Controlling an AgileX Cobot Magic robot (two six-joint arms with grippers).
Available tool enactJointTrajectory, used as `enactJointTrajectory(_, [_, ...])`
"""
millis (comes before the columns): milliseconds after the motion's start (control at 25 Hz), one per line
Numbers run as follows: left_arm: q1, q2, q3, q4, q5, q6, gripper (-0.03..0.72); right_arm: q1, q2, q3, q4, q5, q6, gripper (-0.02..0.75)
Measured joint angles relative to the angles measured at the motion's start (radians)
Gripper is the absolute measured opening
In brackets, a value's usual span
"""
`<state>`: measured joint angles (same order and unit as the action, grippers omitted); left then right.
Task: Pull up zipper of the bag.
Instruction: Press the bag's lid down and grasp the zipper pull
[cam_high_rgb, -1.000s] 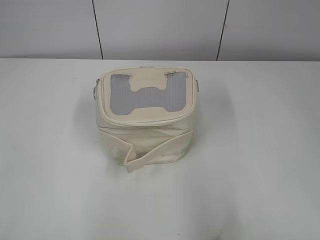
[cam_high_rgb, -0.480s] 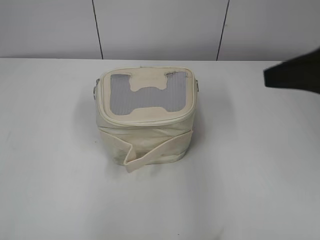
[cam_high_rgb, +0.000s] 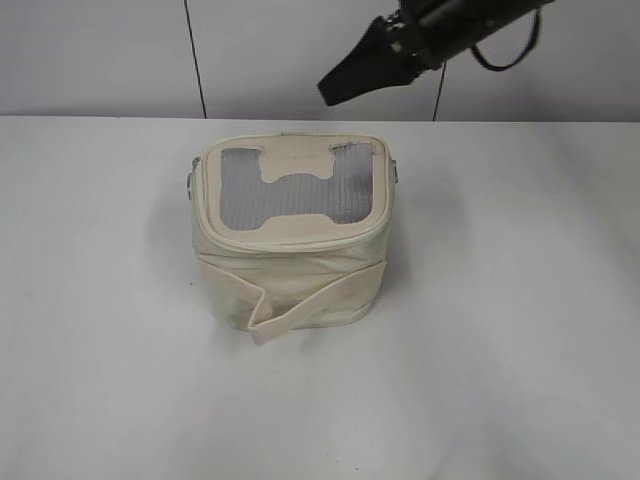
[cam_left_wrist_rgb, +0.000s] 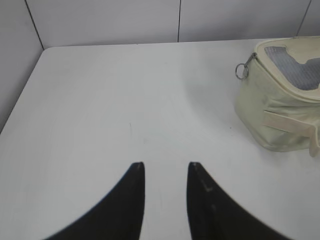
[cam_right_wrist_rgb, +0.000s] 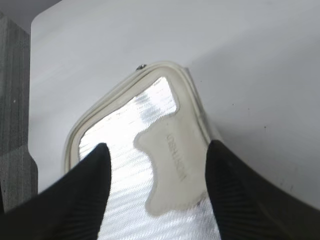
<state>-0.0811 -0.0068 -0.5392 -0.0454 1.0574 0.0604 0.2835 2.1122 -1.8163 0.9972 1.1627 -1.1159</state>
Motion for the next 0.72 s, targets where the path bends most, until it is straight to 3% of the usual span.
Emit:
enactJointTrajectory(280, [0.0, 0.0, 0.0, 0.0, -0.001, 0.0, 0.227, 0.116, 0.299, -0.455, -0.088, 0.034, 0.15, 0.473])
enactJointTrajectory(560, [0.0, 0.0, 0.0, 0.001, -0.002, 0.0, 0.228, 0.181, 0.396, -0.555, -0.128, 0.042, 0.19, 0.463])
enactJointTrajectory(640, [0.0, 0.0, 0.0, 0.001, -0.002, 0.0, 0.228, 0.184, 0.413, -0.555, -0.14, 0.043, 0.195, 0.43])
enactJointTrajectory(720, [0.0, 0.0, 0.0, 0.001, -0.002, 0.0, 0.23, 0.185, 0.421, -0.555, -0.153, 0.044, 0.198, 0.342])
